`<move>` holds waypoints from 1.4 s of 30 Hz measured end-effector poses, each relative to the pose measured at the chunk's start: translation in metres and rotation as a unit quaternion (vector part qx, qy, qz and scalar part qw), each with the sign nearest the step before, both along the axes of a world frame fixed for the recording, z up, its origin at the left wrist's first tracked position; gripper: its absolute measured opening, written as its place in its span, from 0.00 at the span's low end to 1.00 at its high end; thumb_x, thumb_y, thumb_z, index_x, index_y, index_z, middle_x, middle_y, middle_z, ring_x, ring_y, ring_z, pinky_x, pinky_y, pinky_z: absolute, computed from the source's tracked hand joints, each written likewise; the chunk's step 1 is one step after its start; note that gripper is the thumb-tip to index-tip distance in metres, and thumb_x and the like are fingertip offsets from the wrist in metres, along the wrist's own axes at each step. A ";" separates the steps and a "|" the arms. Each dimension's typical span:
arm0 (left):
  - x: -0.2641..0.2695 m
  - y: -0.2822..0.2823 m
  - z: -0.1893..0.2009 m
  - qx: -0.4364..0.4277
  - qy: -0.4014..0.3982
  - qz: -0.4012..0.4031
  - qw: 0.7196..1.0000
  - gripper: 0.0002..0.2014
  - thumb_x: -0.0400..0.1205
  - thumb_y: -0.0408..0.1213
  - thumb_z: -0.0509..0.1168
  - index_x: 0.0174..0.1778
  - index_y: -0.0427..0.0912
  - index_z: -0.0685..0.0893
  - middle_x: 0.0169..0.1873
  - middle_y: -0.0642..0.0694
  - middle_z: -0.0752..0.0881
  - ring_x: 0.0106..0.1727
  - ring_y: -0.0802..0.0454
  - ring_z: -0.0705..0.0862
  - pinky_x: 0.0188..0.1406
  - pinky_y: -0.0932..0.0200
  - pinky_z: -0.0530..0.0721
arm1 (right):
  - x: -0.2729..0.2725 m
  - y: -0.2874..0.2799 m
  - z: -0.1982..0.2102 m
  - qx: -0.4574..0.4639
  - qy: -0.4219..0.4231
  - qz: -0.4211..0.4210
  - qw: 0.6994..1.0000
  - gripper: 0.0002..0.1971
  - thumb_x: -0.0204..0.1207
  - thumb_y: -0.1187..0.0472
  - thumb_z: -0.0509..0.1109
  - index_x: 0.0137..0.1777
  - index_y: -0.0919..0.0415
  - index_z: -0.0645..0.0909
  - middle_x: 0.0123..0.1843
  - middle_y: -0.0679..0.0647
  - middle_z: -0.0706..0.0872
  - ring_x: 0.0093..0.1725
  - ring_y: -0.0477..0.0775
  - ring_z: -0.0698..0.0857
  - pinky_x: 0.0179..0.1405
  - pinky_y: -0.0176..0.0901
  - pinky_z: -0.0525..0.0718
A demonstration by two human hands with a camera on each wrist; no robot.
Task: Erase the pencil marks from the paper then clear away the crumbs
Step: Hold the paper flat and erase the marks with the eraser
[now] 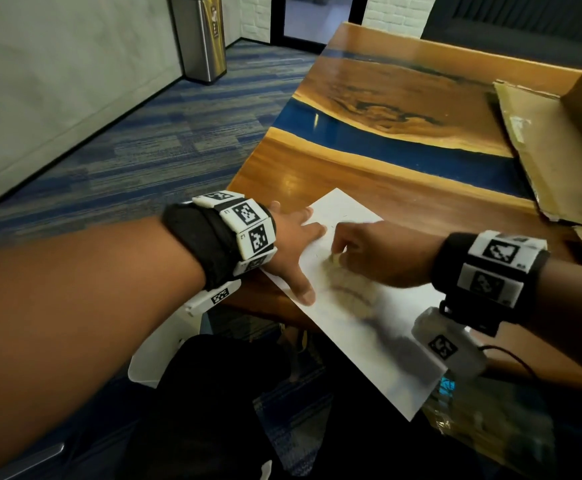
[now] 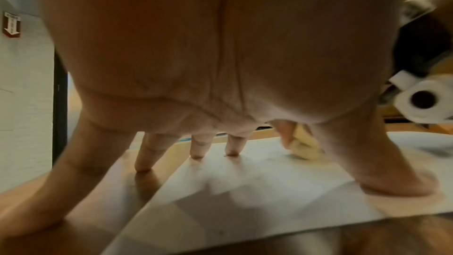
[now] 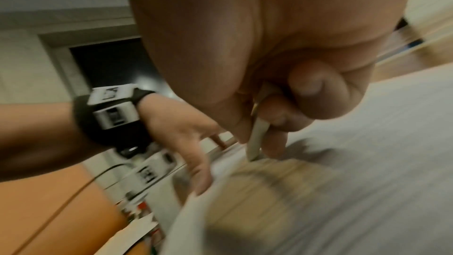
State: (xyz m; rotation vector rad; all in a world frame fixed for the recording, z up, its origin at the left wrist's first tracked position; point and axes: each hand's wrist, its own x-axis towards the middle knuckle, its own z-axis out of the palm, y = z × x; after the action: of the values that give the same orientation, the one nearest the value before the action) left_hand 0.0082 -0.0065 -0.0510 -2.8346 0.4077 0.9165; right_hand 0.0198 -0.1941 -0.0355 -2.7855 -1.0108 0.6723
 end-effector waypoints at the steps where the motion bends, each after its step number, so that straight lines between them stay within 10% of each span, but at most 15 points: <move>1: 0.000 0.000 -0.001 -0.005 0.000 0.002 1.000 0.65 0.61 0.78 0.71 0.87 0.62 0.40 0.88 0.52 0.37 0.85 0.23 0.44 0.79 0.22 0.56 | -0.009 0.003 -0.002 0.001 0.023 0.037 0.999 0.09 0.85 0.52 0.63 0.62 0.50 0.78 0.52 0.46 0.84 0.49 0.51 0.82 0.47 0.44 0.77; 8: 0.001 0.000 -0.001 0.002 -0.006 -0.007 1.000 0.65 0.61 0.79 0.70 0.87 0.60 0.40 0.88 0.49 0.38 0.84 0.22 0.47 0.77 0.22 0.59 | 0.018 0.001 0.001 0.003 -0.067 -0.052 0.996 0.03 0.84 0.57 0.63 0.49 0.53 0.77 0.42 0.50 0.83 0.43 0.57 0.81 0.34 0.42 0.73; 12: 0.002 0.000 -0.001 -0.005 0.001 -0.003 1.000 0.67 0.61 0.79 0.70 0.87 0.62 0.37 0.88 0.49 0.36 0.84 0.21 0.44 0.79 0.22 0.55 | -0.008 0.008 -0.007 -0.001 0.054 0.067 0.996 0.04 0.85 0.54 0.64 0.55 0.52 0.77 0.47 0.48 0.85 0.45 0.51 0.83 0.43 0.44 0.80; 17: 0.002 -0.001 0.000 0.009 0.000 -0.010 1.000 0.66 0.62 0.79 0.69 0.86 0.61 0.35 0.88 0.48 0.35 0.84 0.20 0.44 0.77 0.23 0.56 | 0.015 0.007 -0.002 0.016 -0.038 -0.036 0.999 0.04 0.85 0.57 0.62 0.53 0.54 0.77 0.44 0.48 0.83 0.44 0.56 0.81 0.36 0.43 0.76; 21: 0.001 -0.001 0.001 -0.001 -0.001 -0.001 1.000 0.66 0.62 0.79 0.70 0.86 0.62 0.35 0.88 0.48 0.35 0.84 0.21 0.44 0.78 0.23 0.54 | -0.006 0.012 -0.007 -0.015 0.054 0.062 0.997 0.04 0.85 0.52 0.63 0.53 0.51 0.76 0.45 0.47 0.84 0.44 0.53 0.83 0.43 0.46 0.80; 26: 0.000 0.000 -0.001 0.010 -0.009 -0.004 1.000 0.65 0.62 0.80 0.67 0.86 0.63 0.34 0.88 0.49 0.35 0.84 0.21 0.44 0.78 0.23 0.56 | 0.022 0.003 -0.003 0.014 -0.050 -0.063 0.997 0.05 0.86 0.56 0.62 0.52 0.55 0.77 0.46 0.53 0.85 0.42 0.56 0.81 0.37 0.46 0.77; 30: 0.001 -0.002 0.001 0.008 -0.011 -0.004 1.000 0.66 0.61 0.80 0.69 0.85 0.64 0.33 0.88 0.48 0.35 0.84 0.21 0.45 0.78 0.24 0.55 | 0.001 0.006 -0.005 -0.022 0.048 0.046 0.998 0.03 0.85 0.53 0.63 0.53 0.50 0.76 0.43 0.44 0.81 0.43 0.49 0.80 0.39 0.42 0.75; 35: 0.000 -0.005 0.004 0.028 -0.021 -0.011 0.999 0.65 0.62 0.80 0.67 0.85 0.65 0.33 0.88 0.47 0.38 0.84 0.23 0.48 0.77 0.25 0.59 | 0.033 -0.002 0.003 -0.023 -0.095 -0.074 0.992 0.05 0.86 0.55 0.61 0.53 0.54 0.76 0.41 0.49 0.82 0.40 0.53 0.78 0.31 0.41 0.70; 42: 0.001 -0.006 0.006 0.032 -0.021 -0.017 0.999 0.66 0.61 0.81 0.68 0.85 0.66 0.33 0.88 0.48 0.40 0.84 0.25 0.51 0.76 0.26 0.62 | 0.024 -0.003 0.002 -0.048 0.016 -0.006 0.999 0.03 0.85 0.54 0.63 0.54 0.49 0.77 0.43 0.45 0.83 0.41 0.49 0.81 0.43 0.46 0.77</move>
State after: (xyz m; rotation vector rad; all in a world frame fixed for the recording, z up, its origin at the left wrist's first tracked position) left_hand 0.0094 -0.0128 -0.0451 -2.7755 0.4122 0.8457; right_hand 0.0434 -0.1966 -0.0335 -2.8486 -0.9798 0.7821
